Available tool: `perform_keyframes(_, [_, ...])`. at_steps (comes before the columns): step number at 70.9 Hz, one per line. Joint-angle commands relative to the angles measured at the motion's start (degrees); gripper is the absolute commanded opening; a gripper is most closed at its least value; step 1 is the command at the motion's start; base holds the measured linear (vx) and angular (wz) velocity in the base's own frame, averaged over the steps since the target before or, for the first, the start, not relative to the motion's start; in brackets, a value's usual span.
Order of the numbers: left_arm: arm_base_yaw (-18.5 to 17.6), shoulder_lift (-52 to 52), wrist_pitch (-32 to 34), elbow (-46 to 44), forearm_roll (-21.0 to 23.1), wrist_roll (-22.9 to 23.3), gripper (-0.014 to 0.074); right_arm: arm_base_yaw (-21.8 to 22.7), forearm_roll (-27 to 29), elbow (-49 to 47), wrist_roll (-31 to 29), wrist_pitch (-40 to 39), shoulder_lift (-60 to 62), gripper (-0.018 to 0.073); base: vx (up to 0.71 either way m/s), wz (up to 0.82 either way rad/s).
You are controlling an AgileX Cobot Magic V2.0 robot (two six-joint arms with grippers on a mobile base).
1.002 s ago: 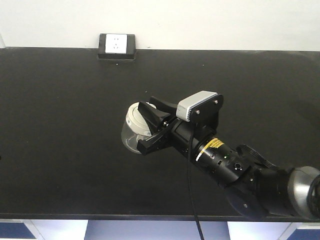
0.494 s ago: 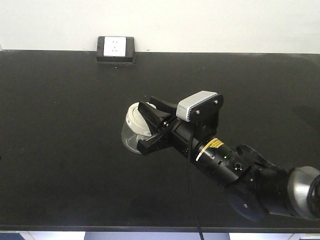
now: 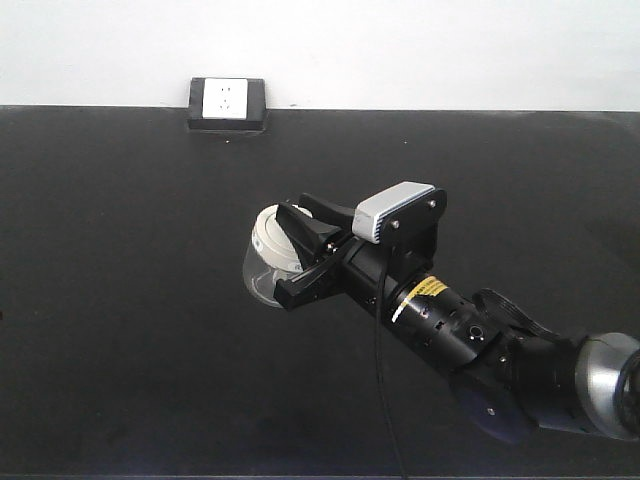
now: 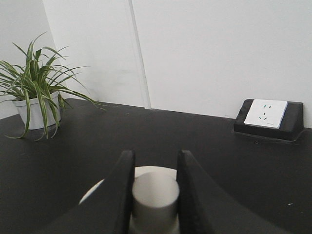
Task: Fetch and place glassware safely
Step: 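Hold the jar above the black benchtop with the right gripper while approaching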
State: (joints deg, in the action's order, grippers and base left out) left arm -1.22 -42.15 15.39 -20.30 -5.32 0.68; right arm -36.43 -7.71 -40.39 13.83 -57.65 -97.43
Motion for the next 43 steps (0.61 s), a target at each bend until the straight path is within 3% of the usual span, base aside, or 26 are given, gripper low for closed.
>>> perform_keyframes(1, [-0.31,0.14,3.95,-1.51,0.48,0.41,-0.0007,0.24,0.16,-1.74,-0.21,-5.99,2.34,-0.0003,0.05,-0.02])
perform_keyframes(43, [-0.31,0.14,3.95,-1.51,0.48,0.41,-0.0007,0.24,0.16,-1.74,-0.21,-5.99,2.34,-0.0003,0.03,0.0])
